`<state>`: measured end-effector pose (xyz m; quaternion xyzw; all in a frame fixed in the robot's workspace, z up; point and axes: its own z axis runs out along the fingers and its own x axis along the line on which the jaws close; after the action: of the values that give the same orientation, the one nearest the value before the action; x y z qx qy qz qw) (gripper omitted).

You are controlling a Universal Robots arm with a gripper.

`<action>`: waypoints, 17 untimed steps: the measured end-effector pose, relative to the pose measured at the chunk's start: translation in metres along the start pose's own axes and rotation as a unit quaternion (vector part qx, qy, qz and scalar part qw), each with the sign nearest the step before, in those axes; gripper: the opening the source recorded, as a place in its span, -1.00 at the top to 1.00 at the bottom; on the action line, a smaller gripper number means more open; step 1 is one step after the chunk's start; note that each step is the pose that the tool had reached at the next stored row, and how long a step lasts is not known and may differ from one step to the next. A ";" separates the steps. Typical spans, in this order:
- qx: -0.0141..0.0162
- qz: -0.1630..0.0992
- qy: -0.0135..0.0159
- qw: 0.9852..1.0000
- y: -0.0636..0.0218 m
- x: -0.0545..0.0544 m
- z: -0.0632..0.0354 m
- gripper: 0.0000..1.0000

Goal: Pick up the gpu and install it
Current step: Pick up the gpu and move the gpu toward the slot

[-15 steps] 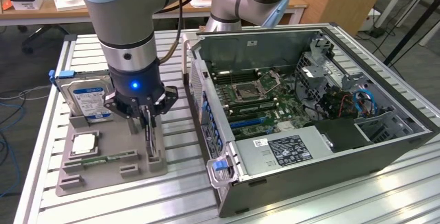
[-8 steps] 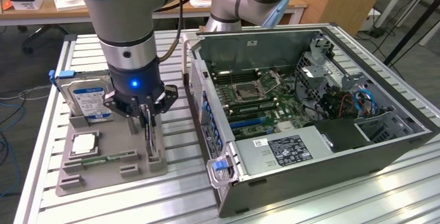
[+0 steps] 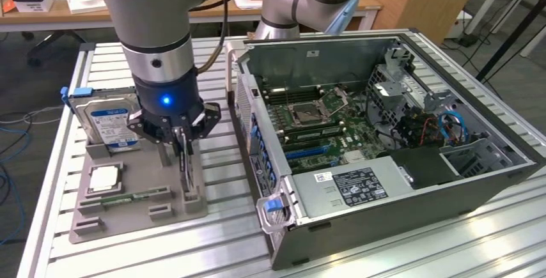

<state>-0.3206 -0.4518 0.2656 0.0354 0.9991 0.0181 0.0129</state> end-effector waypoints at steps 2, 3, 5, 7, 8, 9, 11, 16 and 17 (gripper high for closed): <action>0.000 0.000 0.000 1.000 0.0000 0.000 -0.0013 0.47; 0.000 0.000 0.000 1.000 0.0001 0.000 -0.0018 0.47; 0.000 0.000 0.000 1.000 0.0001 0.000 -0.0030 0.47; 0.000 0.000 0.000 1.000 0.0001 0.000 -0.0040 0.47; 0.000 0.000 0.000 1.000 0.0002 0.000 -0.0045 0.47; 0.000 0.000 0.000 1.000 0.0002 0.000 -0.0051 0.47; 0.000 0.000 0.000 1.000 0.0003 0.000 -0.0062 0.47; 0.000 0.000 0.000 1.000 0.0003 0.000 -0.0087 0.47; 0.000 0.000 0.000 1.000 0.0003 0.000 -0.0092 0.47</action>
<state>-0.3206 -0.4518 0.2748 0.0354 0.9991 0.0181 0.0129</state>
